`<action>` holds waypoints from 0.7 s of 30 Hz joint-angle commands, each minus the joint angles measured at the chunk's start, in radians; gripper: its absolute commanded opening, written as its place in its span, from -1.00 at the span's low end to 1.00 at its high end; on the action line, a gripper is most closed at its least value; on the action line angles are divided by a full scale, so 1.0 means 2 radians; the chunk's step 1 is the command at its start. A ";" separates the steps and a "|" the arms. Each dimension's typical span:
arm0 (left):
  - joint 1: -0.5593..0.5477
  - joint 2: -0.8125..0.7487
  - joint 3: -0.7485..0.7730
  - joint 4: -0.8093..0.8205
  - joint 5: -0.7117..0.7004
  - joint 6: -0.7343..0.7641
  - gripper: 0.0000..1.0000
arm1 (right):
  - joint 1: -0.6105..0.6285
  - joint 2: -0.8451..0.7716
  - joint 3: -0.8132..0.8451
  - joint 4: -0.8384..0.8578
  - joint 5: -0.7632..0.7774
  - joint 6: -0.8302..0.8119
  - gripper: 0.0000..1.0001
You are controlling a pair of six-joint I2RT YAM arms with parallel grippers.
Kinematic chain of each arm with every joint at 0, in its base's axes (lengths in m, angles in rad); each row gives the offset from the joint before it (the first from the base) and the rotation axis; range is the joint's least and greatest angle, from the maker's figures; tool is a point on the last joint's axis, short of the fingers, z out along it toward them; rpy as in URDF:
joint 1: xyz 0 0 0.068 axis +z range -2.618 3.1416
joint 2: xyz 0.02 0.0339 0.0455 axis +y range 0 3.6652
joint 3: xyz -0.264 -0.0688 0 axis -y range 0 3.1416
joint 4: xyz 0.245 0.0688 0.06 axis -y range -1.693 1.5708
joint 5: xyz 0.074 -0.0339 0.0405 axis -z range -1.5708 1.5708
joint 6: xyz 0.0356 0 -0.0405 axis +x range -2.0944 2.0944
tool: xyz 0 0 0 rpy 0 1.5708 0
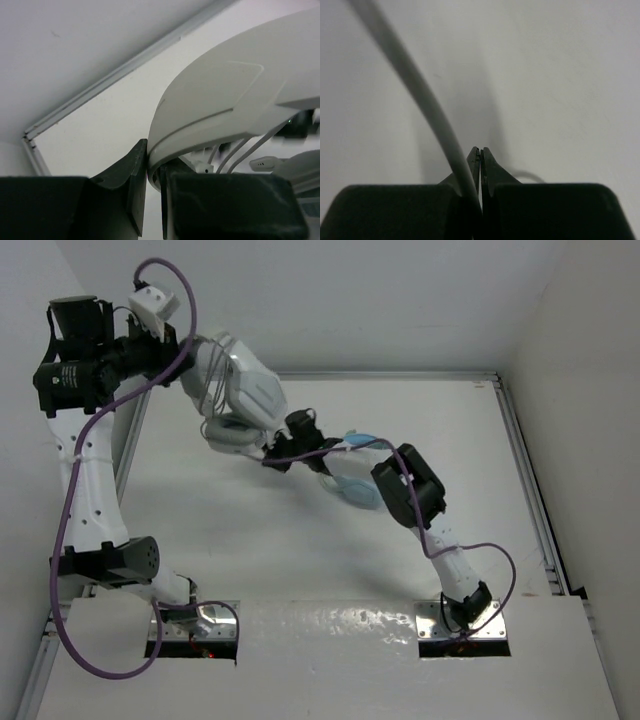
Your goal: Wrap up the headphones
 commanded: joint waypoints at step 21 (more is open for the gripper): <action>-0.117 0.031 -0.358 0.155 -0.430 0.184 -1.00 | -0.101 -0.248 -0.007 0.013 -0.063 0.284 -1.00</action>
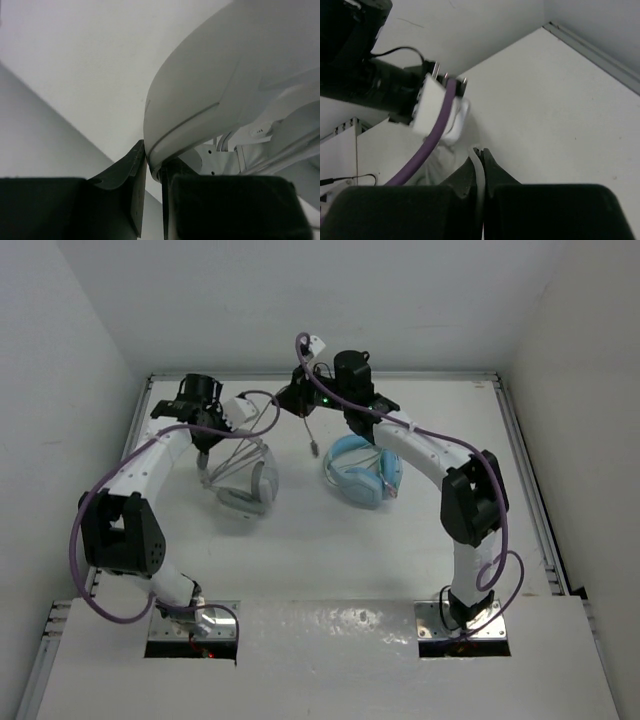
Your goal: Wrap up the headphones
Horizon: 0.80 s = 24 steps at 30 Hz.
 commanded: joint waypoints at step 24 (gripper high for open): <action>0.022 0.089 0.168 0.129 -0.020 -0.324 -1.00 | 0.113 -0.067 -0.036 0.070 -0.037 0.208 -1.00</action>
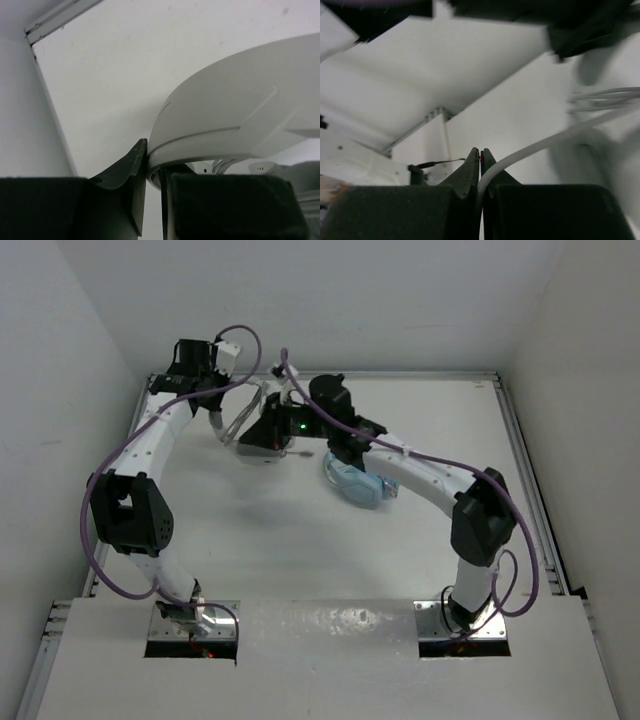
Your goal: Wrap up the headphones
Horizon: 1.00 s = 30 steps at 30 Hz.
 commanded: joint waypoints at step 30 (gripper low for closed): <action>0.088 -0.064 0.068 -0.038 0.285 -0.138 -1.00 | 0.028 0.167 -0.119 0.303 0.131 0.014 -0.26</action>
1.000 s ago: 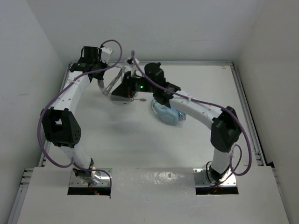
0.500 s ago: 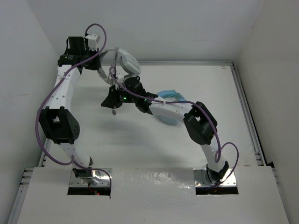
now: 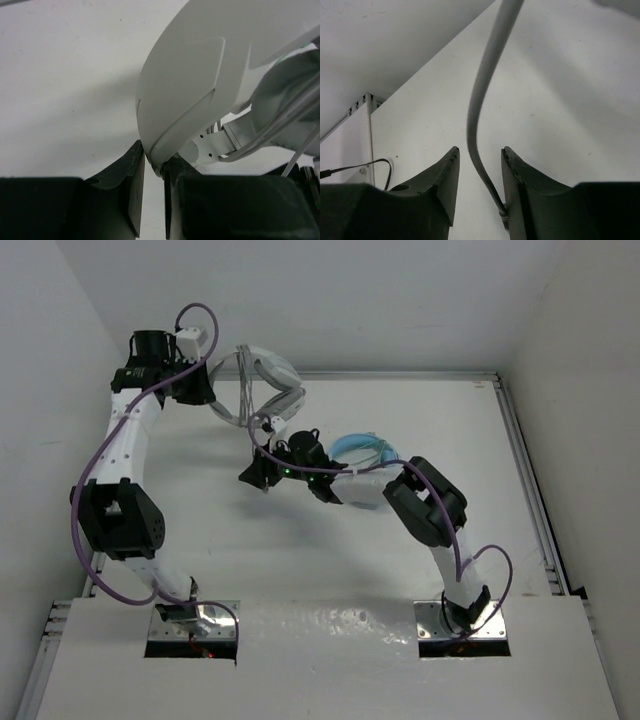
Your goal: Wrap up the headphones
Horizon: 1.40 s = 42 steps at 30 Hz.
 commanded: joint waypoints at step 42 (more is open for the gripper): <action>0.016 0.014 0.027 -0.084 0.023 0.092 -1.00 | -0.048 -0.334 -0.086 -0.260 0.054 -0.210 0.98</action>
